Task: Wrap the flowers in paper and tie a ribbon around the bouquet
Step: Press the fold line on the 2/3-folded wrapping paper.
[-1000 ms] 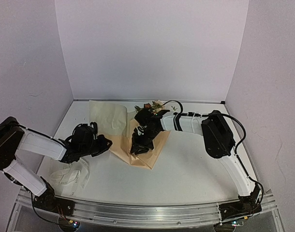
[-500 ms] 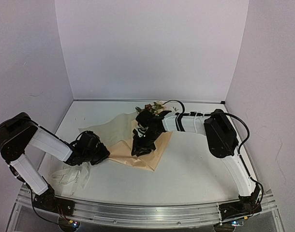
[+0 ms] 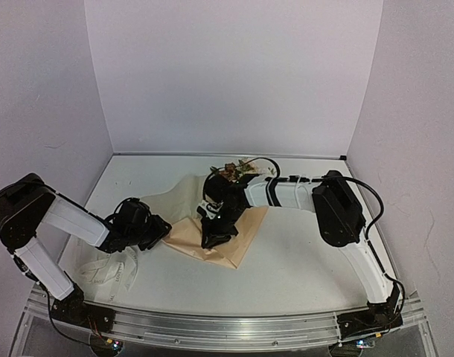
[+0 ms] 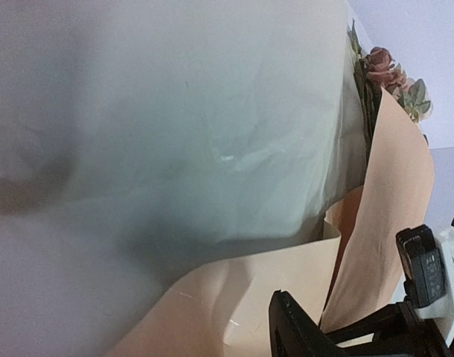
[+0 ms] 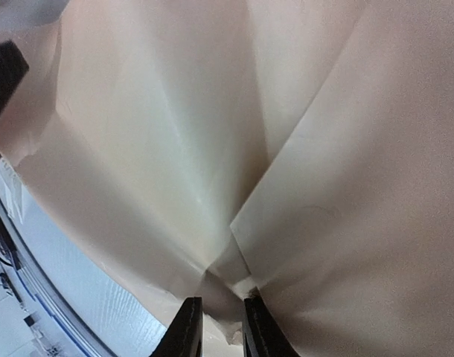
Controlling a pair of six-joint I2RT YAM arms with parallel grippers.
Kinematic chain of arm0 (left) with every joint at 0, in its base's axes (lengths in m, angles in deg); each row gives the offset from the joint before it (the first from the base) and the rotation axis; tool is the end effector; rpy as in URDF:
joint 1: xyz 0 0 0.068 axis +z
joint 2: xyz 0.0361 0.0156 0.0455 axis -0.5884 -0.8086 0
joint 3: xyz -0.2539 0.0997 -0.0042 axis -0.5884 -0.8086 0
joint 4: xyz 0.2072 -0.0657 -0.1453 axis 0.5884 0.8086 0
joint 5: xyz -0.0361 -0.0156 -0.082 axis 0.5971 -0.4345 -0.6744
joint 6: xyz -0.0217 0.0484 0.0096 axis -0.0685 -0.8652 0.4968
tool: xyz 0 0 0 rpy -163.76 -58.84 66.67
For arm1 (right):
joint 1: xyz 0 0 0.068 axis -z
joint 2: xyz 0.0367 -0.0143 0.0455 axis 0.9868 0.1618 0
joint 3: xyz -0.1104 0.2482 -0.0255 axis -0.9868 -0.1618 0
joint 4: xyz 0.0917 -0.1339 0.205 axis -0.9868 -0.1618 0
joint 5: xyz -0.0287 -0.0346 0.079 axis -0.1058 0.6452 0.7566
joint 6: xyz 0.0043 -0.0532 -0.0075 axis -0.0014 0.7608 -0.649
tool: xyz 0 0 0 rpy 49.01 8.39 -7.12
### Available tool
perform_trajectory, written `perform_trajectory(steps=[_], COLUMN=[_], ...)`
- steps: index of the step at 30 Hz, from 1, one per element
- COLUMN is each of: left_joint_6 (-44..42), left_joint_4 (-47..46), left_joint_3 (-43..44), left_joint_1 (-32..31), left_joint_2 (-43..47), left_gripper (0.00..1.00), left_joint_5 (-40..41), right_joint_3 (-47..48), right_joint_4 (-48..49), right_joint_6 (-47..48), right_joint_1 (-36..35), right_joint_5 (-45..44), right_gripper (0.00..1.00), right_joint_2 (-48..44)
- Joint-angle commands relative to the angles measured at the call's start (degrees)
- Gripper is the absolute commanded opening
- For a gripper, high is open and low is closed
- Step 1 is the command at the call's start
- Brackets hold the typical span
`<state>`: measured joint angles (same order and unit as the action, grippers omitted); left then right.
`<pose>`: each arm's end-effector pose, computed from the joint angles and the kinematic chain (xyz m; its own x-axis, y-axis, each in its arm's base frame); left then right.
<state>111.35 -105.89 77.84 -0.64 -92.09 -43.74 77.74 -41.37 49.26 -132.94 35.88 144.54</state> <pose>0.2201 -0.1608 0.1144 -0.7321 -0.5604 -0.3872 -0.2118 0.7276 -0.6525 0.2963 0.4108 0.1354 -0.8412 -0.5121 -0.1738 -0.5115 0.6492 0.5629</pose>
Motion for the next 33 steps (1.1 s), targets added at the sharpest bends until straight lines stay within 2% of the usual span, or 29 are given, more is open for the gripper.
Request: perform_trajectory(steps=[1, 7, 15, 18, 24, 28, 33], left_joint_6=[1.9, 1.4, -2.8, -3.5, -5.5, -7.5, -11.3], left_joint_4=[1.6, 1.1, -0.4, -0.1, -0.9, -0.7, 2.4], left_joint_3=[-1.2, -2.5, -6.0, -7.0, -6.7, -5.6, -3.4], left_joint_1=[1.4, 1.6, 1.6, 1.6, 1.5, 1.4, 1.1], left_joint_2=[1.0, 3.0, 7.6, 9.3, 10.1, 12.1, 15.5], left_gripper=[0.50, 0.52, 0.50, 0.44, 0.18, 0.09, 0.05], left_joint_5=[-1.6, -1.8, -1.8, -1.6, -2.2, -2.4, -2.2], right_joint_3=[2.9, 3.7, 6.2, 7.0, 7.9, 8.3, 7.9], right_joint_4=[-10.1, -13.1, -13.9, -13.9, -13.9, -13.8, -13.6], right_joint_6=[6.5, 8.9, 8.2, 7.6, 6.7, 6.1, 4.0], right_joint_1=[-2.9, -4.3, -4.4, -4.4, -4.4, -4.3, -3.3], right_joint_5=[-8.4, -15.2, -16.9, -16.6, -13.0, -8.9, -3.9], right_gripper=[0.20, 0.24, 0.32, 0.35, 0.38, 0.39, 0.41], right_joint_2=[0.5, 2.4, 4.7, 5.0, 1.4, -2.7, -7.4])
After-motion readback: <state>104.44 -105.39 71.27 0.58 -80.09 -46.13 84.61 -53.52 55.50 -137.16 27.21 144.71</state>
